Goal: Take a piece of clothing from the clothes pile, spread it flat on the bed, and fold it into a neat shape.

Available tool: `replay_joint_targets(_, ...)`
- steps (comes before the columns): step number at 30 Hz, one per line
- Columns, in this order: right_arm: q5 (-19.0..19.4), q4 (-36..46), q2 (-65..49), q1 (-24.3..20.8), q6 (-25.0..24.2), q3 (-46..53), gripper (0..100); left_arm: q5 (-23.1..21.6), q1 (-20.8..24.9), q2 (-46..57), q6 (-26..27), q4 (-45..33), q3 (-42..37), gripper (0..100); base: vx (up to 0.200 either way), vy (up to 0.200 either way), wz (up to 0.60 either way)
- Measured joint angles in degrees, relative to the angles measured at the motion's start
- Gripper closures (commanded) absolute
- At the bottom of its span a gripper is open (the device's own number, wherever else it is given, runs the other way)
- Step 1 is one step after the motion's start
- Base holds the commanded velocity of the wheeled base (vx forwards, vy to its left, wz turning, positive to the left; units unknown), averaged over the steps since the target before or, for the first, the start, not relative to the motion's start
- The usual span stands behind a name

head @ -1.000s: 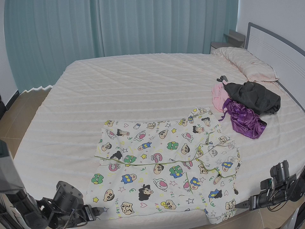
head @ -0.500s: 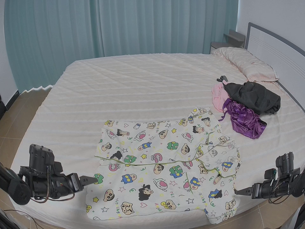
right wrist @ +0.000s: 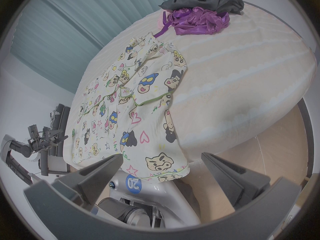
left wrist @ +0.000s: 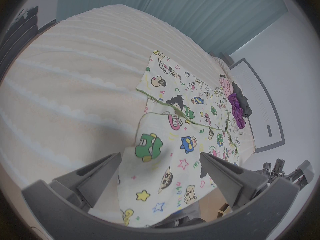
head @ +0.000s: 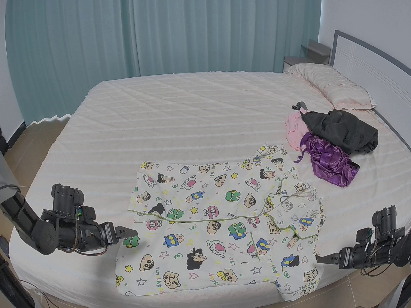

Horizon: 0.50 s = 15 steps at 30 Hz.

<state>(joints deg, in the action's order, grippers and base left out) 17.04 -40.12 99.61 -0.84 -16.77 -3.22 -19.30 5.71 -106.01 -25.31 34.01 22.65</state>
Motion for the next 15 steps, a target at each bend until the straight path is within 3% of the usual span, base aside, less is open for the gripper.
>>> replay_joint_targets(15, 1.13, 0.0, -0.07, -1.9, 0.0, 1.01, 0, 0.12, 1.26, -8.62, 0.46, 4.04, 2.82, 0, 0.0, 0.0, 0.0)
